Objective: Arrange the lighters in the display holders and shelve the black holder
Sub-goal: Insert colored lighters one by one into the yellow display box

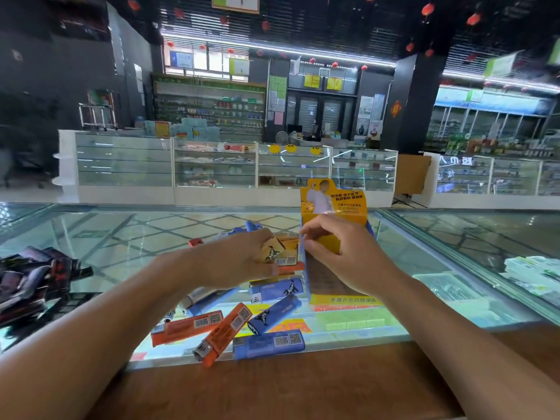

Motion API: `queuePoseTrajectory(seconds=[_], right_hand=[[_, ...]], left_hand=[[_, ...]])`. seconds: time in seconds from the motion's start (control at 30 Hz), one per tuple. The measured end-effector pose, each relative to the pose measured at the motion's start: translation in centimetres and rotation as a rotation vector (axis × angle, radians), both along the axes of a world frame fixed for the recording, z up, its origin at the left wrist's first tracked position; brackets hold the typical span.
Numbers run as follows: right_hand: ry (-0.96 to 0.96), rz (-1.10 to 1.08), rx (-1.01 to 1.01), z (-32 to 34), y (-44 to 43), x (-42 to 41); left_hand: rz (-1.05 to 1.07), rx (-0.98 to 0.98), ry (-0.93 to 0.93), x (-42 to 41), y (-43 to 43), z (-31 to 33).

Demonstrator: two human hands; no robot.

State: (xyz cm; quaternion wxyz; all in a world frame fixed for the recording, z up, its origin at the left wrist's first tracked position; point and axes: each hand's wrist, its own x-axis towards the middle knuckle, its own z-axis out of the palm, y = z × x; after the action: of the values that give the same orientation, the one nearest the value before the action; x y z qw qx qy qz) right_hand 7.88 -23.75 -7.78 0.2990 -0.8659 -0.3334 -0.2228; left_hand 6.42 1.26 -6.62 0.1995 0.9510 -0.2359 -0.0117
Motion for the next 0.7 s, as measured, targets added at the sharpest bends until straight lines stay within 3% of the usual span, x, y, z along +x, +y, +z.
queuePoseTrajectory(seconds=[0.4, 0.63, 0.7], right_hand=[[0.108, 0.120, 0.097, -0.2, 1.4, -0.6], [0.275, 0.085, 0.289, 0.8, -0.5, 0.4], [0.355, 0.105, 0.484, 1.3, -1.8, 0.8]], left_hand=[[-0.053, -0.076, -0.071, -0.5, -0.2, 0.7], [-0.047, -0.081, -0.078, -0.2, 0.0, 0.6], [-0.029, -0.074, -0.101, 0.0, 0.4, 0.5]])
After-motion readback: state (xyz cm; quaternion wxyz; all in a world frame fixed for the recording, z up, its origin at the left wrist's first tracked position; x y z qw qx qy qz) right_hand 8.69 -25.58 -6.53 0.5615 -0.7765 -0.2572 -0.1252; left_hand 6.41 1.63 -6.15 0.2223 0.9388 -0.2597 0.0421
